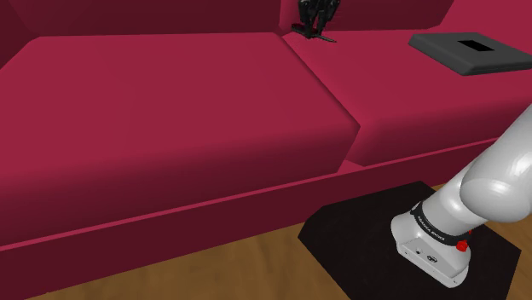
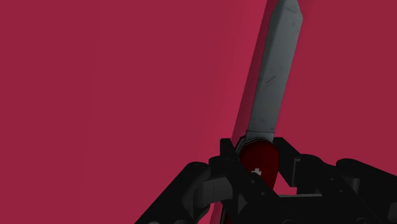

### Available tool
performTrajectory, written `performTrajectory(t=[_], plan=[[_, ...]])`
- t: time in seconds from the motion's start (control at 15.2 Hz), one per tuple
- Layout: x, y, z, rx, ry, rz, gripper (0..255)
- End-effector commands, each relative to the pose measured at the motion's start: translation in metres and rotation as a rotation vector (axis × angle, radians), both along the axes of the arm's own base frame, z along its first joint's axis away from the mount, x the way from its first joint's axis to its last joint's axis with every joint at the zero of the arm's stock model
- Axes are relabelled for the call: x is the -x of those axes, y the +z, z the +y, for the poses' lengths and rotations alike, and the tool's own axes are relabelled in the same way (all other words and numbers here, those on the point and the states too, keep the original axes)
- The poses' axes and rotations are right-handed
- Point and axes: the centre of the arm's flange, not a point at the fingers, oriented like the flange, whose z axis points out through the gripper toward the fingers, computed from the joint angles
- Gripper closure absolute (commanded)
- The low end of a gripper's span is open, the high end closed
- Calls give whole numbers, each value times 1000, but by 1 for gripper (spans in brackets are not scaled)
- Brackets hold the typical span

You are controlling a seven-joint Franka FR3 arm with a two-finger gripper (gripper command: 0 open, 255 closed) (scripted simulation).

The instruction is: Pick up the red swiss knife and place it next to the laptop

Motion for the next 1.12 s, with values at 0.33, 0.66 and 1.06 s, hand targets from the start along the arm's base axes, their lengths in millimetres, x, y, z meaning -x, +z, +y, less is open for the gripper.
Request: performTrajectory(t=[0.33, 0.66, 1.06], plan=[[0, 37, 1, 0, 0, 0, 255], [0, 59, 1, 0, 0, 0, 255], [42, 59, -67, 0, 0, 0, 255]])
